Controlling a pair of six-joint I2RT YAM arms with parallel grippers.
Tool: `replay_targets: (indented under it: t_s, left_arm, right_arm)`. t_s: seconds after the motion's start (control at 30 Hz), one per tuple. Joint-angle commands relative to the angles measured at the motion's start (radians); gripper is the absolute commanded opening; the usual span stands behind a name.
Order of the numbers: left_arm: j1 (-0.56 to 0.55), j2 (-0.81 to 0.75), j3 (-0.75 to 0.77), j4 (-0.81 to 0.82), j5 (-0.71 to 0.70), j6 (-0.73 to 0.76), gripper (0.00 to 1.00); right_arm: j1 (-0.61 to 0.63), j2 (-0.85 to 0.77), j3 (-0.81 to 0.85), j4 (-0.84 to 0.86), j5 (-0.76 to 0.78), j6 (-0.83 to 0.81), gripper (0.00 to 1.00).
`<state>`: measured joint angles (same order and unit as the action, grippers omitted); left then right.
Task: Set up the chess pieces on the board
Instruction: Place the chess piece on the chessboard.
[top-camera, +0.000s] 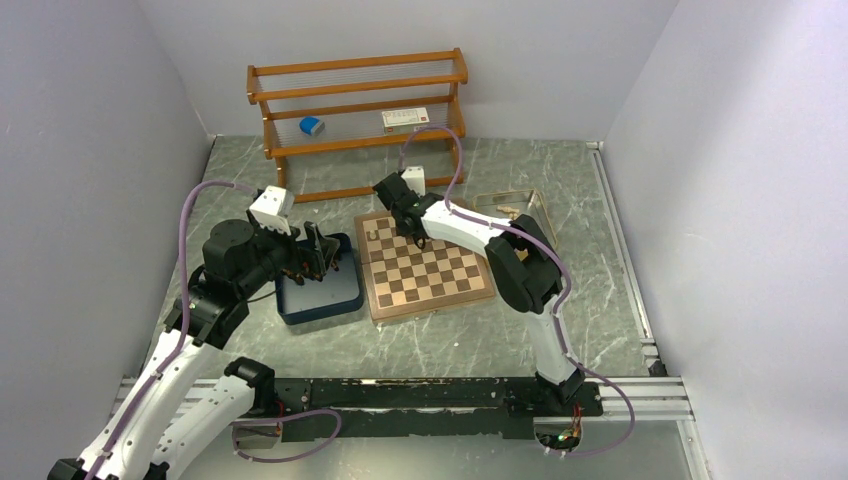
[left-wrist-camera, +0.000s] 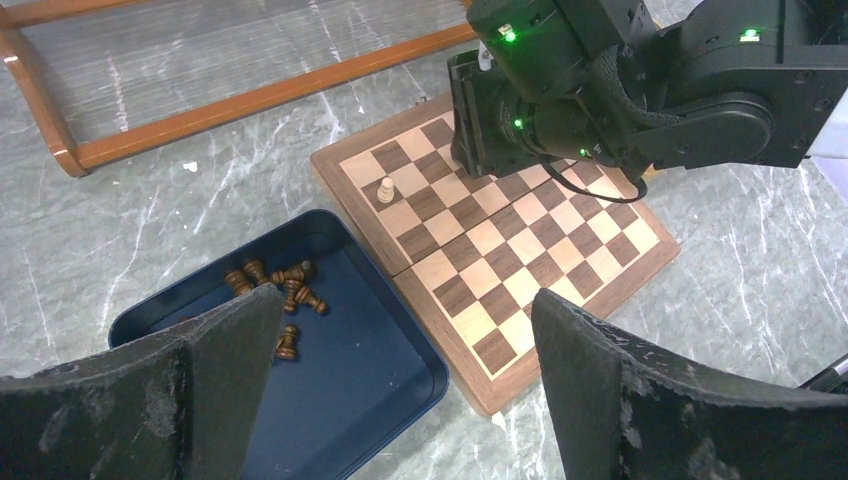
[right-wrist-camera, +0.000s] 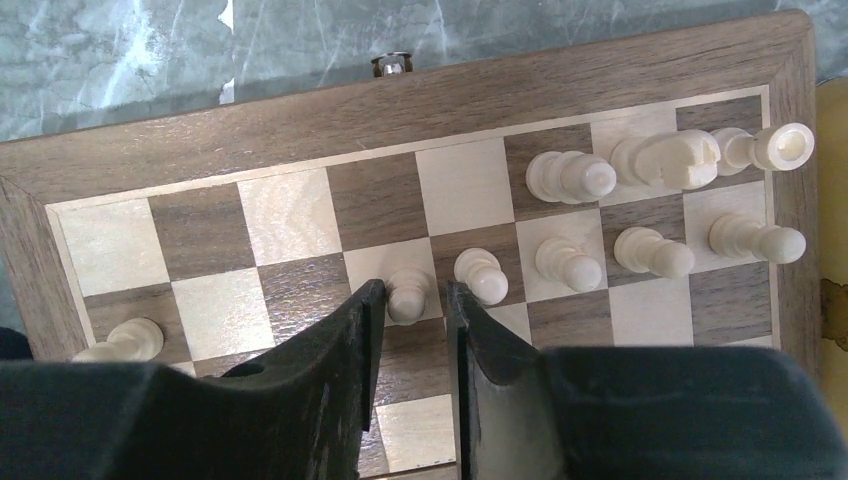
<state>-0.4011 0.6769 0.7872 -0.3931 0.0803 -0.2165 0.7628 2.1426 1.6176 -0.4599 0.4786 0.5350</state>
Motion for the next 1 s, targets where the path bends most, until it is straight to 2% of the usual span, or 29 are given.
replay_targets:
  t_s: [0.0,0.23,0.97]
  left_arm:
    - [-0.005,-0.004,0.009,0.004,-0.018,0.006,0.99]
    - [-0.005,-0.001,0.007,0.006,-0.027,0.004,0.99]
    - [-0.005,-0.007,0.006,0.007,-0.035,0.004,0.99]
  right_arm:
    - [-0.009,-0.013,0.041,-0.022,-0.005,-0.001,0.34]
    - [-0.009,-0.055,0.032,0.009,-0.034,-0.027,0.37]
    - [-0.028,-0.021,0.026,0.036,-0.09,0.006,0.38]
